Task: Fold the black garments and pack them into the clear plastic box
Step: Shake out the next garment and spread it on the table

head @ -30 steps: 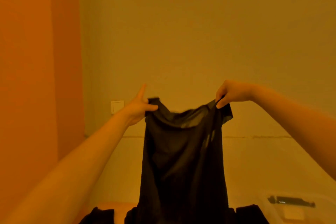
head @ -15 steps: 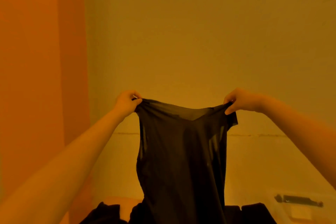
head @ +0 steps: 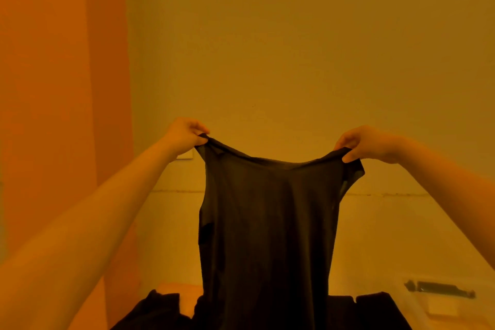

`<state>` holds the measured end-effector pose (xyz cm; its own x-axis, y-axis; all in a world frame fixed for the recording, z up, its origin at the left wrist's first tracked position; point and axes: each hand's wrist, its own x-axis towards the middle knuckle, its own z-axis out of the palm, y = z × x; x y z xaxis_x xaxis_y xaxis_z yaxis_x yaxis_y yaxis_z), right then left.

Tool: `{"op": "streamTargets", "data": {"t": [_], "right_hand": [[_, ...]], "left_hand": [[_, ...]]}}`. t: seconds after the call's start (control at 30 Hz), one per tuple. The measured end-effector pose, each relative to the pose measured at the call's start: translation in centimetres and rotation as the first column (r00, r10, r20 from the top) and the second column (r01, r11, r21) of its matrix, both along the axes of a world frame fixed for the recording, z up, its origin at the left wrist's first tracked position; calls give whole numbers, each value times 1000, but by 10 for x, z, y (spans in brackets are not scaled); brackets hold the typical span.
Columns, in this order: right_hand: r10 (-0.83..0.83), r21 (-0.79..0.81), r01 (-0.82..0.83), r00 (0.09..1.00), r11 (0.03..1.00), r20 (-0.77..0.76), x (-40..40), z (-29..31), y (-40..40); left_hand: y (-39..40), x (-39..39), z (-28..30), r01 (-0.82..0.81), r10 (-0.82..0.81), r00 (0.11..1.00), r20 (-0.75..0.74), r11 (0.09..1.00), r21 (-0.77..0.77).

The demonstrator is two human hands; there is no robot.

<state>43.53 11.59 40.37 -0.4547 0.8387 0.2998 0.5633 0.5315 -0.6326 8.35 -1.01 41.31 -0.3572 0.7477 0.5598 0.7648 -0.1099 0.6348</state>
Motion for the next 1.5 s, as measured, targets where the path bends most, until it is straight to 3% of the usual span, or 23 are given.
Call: {"op": "streamTargets", "data": {"t": [0.07, 0.13, 0.27, 0.4, 0.5, 0.57, 0.67, 0.77, 0.93, 1.1, 1.23, 1.33, 1.4, 1.5], "right_hand": [[28, -19, -30, 994, 999, -105, -1, -1, 0], [52, -42, -61, 980, 997, -190, -4, -1, -2], [53, 11, -52, 975, 999, -217, -8, 1, -5], [-126, 254, 104, 990, 962, 71, -9, 10, -5], [-248, 316, 166, 939, 934, 239, -8, 19, -9], [-291, 307, 205, 918, 929, 269, -6, 24, -12], [-248, 217, 221, 963, 951, 106, 2, 31, -12], [-151, 72, 160, 982, 984, -115, 10, 35, -16], [-56, -28, 51, 977, 998, -205, 26, 48, -25], [-27, -12, 25, 943, 1000, -332, 30, 55, -28], [-68, -8, 68, 963, 998, -261, 23, 48, -28], [-95, 11, 101, 963, 995, -250, 24, 44, -24], [-95, 19, 103, 961, 994, -259, 26, 42, -22], [-92, 17, 100, 960, 995, -265, 27, 38, -20]], "left_hand": [[3, -2, -3, -125, 129, 970, -207, 992, 32], [9, -6, -8, -193, 200, 943, -268, 980, 50], [20, -11, -13, -221, 233, 972, -39, 954, 203], [27, -13, -7, -209, 166, 967, 191, 950, 233], [31, -7, 5, -149, 70, 946, 317, 961, 232], [32, 1, 17, -114, -6, 900, 436, 962, 249], [31, 12, 35, -43, -105, 801, 589, 972, 231], [30, 14, 38, 19, -102, 793, 600, 990, 143], [33, 18, 36, 35, -121, 797, 591, 987, 155], [35, 29, 30, 110, -261, 703, 661, 959, 262], [37, 28, 17, 175, -288, 793, 537, 952, 252], [35, 17, 11, 328, -386, 823, 417, 922, 206], [29, 7, 8, 386, -402, 874, 274, 916, 111], [18, -2, 7, 254, -264, 963, -61, 958, -135]]}}
